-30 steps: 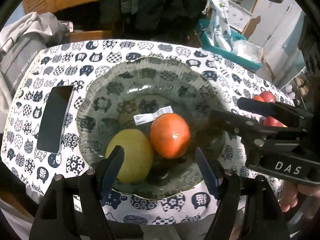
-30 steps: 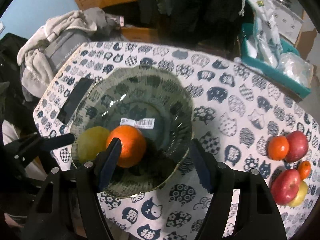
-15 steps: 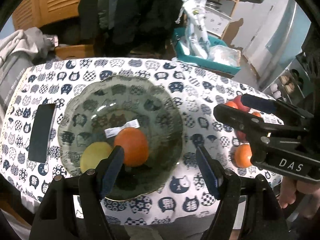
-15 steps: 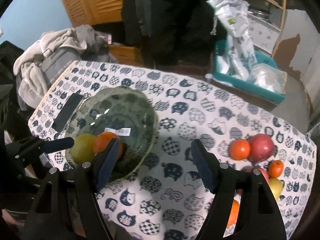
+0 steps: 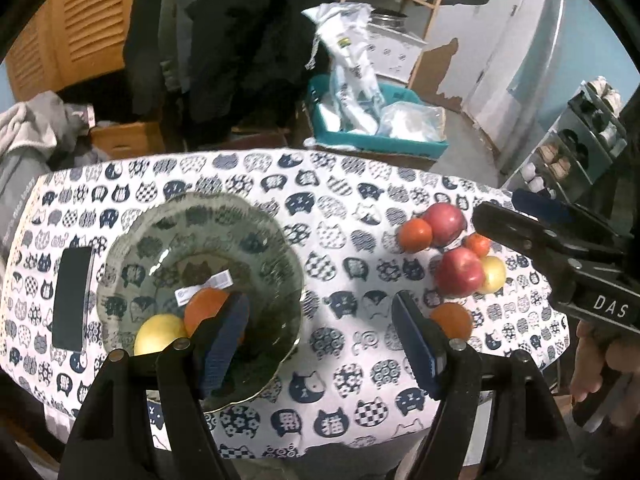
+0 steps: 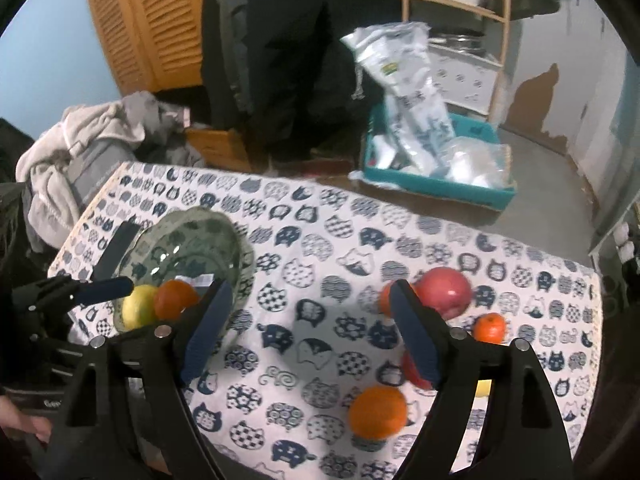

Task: Organize fruits
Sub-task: 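Move both tools back over the remaining fruit cluster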

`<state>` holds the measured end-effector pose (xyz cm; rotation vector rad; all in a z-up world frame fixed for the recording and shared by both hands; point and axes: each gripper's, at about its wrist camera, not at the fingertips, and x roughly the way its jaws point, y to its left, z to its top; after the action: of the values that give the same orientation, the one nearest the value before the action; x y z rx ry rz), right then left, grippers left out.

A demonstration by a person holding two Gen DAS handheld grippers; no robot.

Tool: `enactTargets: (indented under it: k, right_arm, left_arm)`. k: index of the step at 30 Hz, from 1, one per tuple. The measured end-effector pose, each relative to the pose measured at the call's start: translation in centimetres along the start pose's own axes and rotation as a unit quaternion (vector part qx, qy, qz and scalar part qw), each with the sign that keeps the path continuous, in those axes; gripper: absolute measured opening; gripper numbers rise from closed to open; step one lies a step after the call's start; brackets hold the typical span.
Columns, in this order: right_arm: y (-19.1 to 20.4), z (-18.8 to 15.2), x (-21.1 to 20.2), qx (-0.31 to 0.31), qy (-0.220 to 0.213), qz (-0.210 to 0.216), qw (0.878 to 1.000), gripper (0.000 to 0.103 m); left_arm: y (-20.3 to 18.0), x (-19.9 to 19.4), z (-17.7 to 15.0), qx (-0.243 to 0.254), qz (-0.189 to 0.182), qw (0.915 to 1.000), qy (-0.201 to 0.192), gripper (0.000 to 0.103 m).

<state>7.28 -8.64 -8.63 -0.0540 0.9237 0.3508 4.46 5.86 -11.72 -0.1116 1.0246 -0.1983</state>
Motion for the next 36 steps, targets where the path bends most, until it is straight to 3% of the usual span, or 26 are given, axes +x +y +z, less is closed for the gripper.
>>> enactTargets:
  k: [12, 21, 36]
  right_arm:
    - [-5.8, -1.5, -5.0, 0.030, -0.032, -0.032, 0.999, 0.085]
    - [-9.7, -3.0, -6.3, 0.059, -0.035, -0.054, 0.996, 0.086]
    - [-16.6, -6.2, -1.5, 0.127, 0.034, -0.090, 0.987, 0.088]
  left_arm:
    - [-4.8, -1.0, 1.2, 0.037, -0.012, 0.9991, -0.019, 0.079]
    - [-7.9, -0.8, 2.1, 0.058, -0.022, 0.9978, -0.022, 0.079]
    - [-8.7, 4.3, 2.5, 0.060, -0.009, 0.9981, 0.013, 0.079]
